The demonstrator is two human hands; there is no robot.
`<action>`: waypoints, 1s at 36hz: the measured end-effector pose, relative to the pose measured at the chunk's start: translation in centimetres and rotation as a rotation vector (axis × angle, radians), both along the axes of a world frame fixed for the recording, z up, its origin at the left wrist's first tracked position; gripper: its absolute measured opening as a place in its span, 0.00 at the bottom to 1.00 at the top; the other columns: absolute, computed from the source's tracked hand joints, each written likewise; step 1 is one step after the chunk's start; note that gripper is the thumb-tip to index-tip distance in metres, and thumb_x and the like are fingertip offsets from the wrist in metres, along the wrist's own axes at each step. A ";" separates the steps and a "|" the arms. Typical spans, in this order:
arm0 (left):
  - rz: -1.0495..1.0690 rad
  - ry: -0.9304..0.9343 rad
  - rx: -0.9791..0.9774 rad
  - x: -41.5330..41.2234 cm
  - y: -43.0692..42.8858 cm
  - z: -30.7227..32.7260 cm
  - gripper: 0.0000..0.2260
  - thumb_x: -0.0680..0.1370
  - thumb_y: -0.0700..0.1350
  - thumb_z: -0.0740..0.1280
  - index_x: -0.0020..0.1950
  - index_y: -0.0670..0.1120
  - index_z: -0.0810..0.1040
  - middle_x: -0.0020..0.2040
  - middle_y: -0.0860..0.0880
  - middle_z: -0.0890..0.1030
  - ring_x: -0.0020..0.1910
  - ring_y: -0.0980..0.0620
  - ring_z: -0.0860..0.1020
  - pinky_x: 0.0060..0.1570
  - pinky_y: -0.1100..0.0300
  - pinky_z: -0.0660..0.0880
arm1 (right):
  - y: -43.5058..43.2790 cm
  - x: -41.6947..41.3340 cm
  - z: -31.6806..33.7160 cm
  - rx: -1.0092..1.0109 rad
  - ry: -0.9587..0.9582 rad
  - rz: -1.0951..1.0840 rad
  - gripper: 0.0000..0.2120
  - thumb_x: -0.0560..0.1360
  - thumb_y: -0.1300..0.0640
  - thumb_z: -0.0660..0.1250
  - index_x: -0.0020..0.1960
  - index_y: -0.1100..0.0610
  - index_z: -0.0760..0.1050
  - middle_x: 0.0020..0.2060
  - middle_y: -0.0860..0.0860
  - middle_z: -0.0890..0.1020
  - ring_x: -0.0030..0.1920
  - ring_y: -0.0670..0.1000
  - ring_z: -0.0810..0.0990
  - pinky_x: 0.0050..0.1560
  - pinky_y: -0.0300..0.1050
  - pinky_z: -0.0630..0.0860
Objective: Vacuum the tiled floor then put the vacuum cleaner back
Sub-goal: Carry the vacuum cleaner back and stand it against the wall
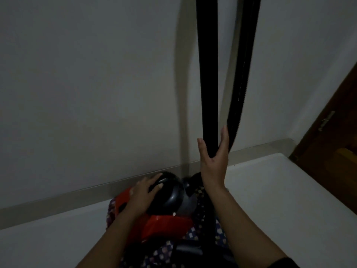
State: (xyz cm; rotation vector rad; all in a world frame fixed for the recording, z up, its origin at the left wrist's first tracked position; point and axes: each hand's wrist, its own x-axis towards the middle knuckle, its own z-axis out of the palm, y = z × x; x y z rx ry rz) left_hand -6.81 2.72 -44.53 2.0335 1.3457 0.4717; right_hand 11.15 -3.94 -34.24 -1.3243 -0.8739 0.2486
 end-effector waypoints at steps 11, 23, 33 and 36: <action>-0.192 -0.853 -0.029 9.1 -2.8 23.3 0.26 0.79 0.53 0.60 0.77 0.53 0.58 0.69 0.49 0.70 0.70 0.51 0.69 0.72 0.55 0.64 | -1.8 0.3 0.8 -0.024 -0.023 0.130 0.29 0.80 0.55 0.62 0.66 0.25 0.55 0.64 0.19 0.60 0.68 0.26 0.58 0.75 0.45 0.59; -0.316 -0.627 0.329 12.8 -1.3 30.9 0.35 0.81 0.40 0.60 0.78 0.56 0.40 0.72 0.48 0.68 0.54 0.72 0.75 0.56 0.71 0.74 | -0.4 2.8 3.1 0.006 -0.053 0.189 0.25 0.70 0.29 0.60 0.64 0.19 0.55 0.64 0.53 0.71 0.61 0.52 0.67 0.70 0.66 0.63; -0.182 -0.668 0.467 13.2 -3.1 30.1 0.33 0.82 0.40 0.59 0.78 0.53 0.41 0.78 0.51 0.57 0.68 0.55 0.68 0.67 0.57 0.69 | 0.3 5.2 2.7 -0.008 -0.153 0.341 0.24 0.76 0.48 0.59 0.67 0.34 0.54 0.50 0.47 0.74 0.40 0.36 0.76 0.46 0.31 0.73; -0.174 -0.653 0.460 13.3 -3.5 29.6 0.33 0.82 0.40 0.59 0.78 0.53 0.40 0.78 0.51 0.57 0.70 0.54 0.67 0.68 0.57 0.68 | 0.0 5.5 2.3 -0.009 -0.168 0.363 0.25 0.76 0.43 0.60 0.67 0.25 0.54 0.53 0.52 0.72 0.48 0.39 0.76 0.53 0.33 0.73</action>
